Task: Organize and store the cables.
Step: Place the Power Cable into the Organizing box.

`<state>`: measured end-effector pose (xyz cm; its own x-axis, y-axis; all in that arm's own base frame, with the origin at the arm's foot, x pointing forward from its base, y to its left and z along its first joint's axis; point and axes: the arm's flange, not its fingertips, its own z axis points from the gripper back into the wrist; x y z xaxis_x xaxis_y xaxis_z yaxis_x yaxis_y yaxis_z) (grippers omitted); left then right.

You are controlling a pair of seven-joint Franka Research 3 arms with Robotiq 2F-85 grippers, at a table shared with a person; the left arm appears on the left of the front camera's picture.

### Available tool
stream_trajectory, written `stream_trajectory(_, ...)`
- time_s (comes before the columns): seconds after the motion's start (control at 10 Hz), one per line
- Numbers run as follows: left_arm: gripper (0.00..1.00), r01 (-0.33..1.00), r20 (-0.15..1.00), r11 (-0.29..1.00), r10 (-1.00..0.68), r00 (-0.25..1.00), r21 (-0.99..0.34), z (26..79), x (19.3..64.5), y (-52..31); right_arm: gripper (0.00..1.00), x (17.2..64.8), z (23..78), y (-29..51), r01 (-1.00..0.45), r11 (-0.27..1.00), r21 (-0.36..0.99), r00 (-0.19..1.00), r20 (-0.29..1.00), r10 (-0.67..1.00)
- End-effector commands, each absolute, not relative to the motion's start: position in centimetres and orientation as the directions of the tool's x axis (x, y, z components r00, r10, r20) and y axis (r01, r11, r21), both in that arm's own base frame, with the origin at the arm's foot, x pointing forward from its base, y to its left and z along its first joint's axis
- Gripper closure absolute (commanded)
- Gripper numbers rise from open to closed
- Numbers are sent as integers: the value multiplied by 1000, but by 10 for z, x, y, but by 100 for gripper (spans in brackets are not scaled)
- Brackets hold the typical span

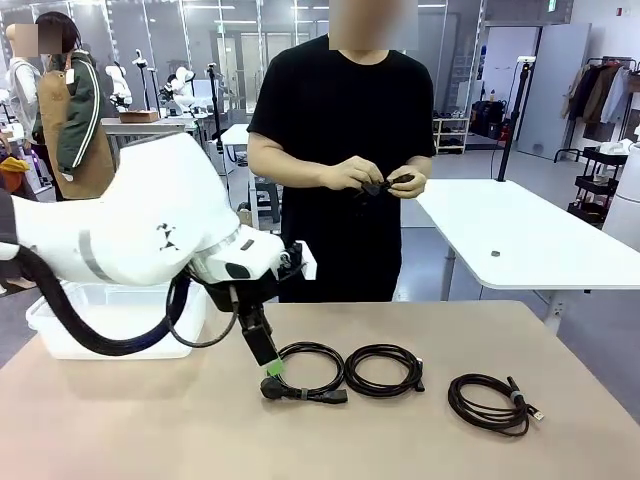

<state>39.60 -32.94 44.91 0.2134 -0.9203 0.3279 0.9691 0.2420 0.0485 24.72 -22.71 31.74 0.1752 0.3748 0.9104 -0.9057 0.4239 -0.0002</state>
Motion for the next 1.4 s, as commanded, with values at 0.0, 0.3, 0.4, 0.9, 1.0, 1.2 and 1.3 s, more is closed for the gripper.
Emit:
stream_trajectory(0.0,0,972,288,231,-934,210,41,452,403,-330,0,235,303,-187,-903,428,-31,146,915,376)
stream_trajectory(0.3,0,969,328,242,-920,213,49,449,396,-329,0,247,317,-227,-906,424,0,175,910,375)
stream_trajectory(0.4,0,969,328,242,-920,213,49,449,396,-329,0,247,317,-227,-906,424,0,175,910,375)
stream_trajectory(0.9,0,962,238,266,-939,247,54,419,412,-354,0,247,317,-227,-906,424,0,175,910,375)
stream_trajectory(1.0,0,957,189,283,-945,266,66,407,418,-361,0,247,317,-227,-906,424,0,175,910,375)
stream_trajectory(1.2,0,959,162,264,-956,246,103,388,432,-375,0,247,317,-227,-906,424,0,175,910,375)
stream_trajectory(1.3,0,972,137,204,-973,188,114,377,441,-383,0,247,317,-227,-906,424,0,175,910,375)
